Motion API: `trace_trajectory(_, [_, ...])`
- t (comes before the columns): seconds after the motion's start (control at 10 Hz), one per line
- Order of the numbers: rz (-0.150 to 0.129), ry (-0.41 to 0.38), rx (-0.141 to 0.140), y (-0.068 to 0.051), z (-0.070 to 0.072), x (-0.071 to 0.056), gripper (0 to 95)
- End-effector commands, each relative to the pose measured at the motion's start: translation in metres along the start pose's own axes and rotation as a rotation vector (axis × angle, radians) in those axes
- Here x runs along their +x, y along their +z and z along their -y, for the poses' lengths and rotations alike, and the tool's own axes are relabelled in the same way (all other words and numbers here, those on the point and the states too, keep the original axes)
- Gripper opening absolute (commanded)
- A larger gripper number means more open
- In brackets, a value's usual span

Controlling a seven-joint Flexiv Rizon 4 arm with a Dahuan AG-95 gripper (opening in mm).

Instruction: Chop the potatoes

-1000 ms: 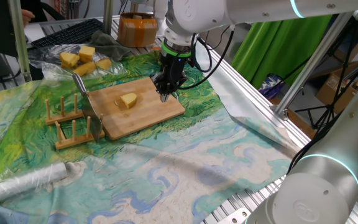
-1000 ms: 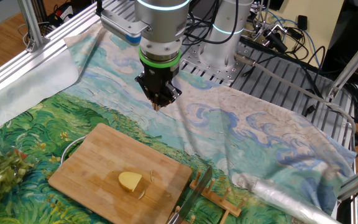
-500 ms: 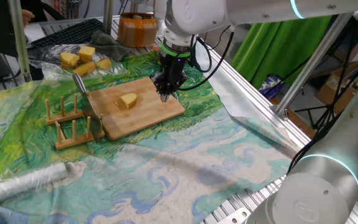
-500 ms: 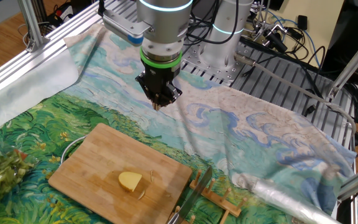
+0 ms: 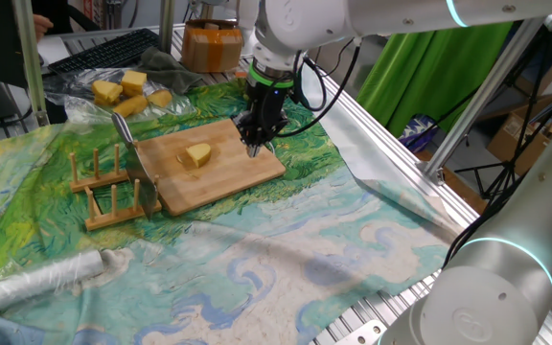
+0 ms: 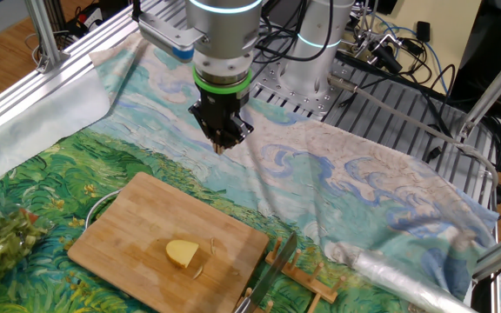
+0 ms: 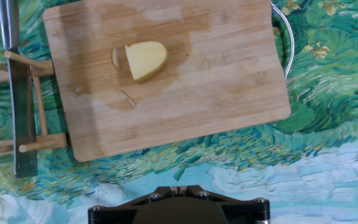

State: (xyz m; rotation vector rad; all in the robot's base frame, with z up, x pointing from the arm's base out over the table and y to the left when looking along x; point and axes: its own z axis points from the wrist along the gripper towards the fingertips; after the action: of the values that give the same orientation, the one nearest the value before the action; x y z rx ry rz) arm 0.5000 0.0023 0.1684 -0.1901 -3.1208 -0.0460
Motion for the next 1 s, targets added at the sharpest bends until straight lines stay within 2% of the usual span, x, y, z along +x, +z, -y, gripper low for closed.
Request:
trace_trajectory(0.1, [0.006,-0.004,-0.006,0.0004,0.0002,-0.0006,0.0])
trace_trajectory(0.3, [0.012,-0.011,-0.007,0.0004,0.0002,-0.0006,0.0])
trace_trajectory(0.5, [0.016,0.005,0.009,0.0004,0.0002,-0.0006,0.0])
trace_trajectory(0.7, [0.004,0.022,-0.002,0.0004,0.0002,-0.0006,0.0])
trace_trajectory(0.9, [0.007,-0.007,-0.005,0.0016,-0.0016,-0.0015,0.0])
trace_trajectory(1.0, [0.009,-0.003,-0.004,0.0048,-0.0068,-0.0046,0.0])
